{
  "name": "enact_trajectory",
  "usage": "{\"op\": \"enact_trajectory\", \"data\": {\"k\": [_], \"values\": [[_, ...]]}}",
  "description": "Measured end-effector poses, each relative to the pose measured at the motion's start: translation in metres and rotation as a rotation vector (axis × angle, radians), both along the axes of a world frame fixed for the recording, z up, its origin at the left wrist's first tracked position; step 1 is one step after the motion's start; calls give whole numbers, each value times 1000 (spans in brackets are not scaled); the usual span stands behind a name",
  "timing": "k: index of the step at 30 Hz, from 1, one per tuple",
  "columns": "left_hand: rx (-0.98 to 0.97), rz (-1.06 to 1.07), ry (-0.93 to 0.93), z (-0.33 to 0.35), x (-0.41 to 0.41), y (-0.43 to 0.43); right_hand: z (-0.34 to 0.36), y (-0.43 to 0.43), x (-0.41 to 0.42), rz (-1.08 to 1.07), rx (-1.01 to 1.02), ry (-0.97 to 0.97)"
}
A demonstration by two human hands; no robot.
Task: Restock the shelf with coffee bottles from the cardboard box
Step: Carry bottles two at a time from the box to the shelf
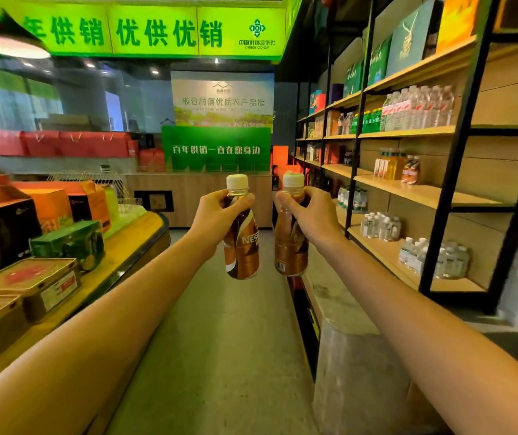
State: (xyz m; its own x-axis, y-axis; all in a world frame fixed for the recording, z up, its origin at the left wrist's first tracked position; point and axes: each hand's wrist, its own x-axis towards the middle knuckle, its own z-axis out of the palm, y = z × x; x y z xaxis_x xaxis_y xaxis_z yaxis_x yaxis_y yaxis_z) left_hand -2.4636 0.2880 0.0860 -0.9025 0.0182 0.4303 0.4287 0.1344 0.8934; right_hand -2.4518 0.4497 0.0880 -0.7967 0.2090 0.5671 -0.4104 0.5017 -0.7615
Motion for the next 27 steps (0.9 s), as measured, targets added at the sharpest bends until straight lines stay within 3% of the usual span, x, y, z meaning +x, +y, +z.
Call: {"op": "enact_trajectory", "data": {"k": [12,27], "values": [[25,-65,-25,-10,-265,17,-13,18,-257,-50,6,-9],[-66,-368,-17,2,-604,75,-7,71,-555,-267,-94,4]]}}
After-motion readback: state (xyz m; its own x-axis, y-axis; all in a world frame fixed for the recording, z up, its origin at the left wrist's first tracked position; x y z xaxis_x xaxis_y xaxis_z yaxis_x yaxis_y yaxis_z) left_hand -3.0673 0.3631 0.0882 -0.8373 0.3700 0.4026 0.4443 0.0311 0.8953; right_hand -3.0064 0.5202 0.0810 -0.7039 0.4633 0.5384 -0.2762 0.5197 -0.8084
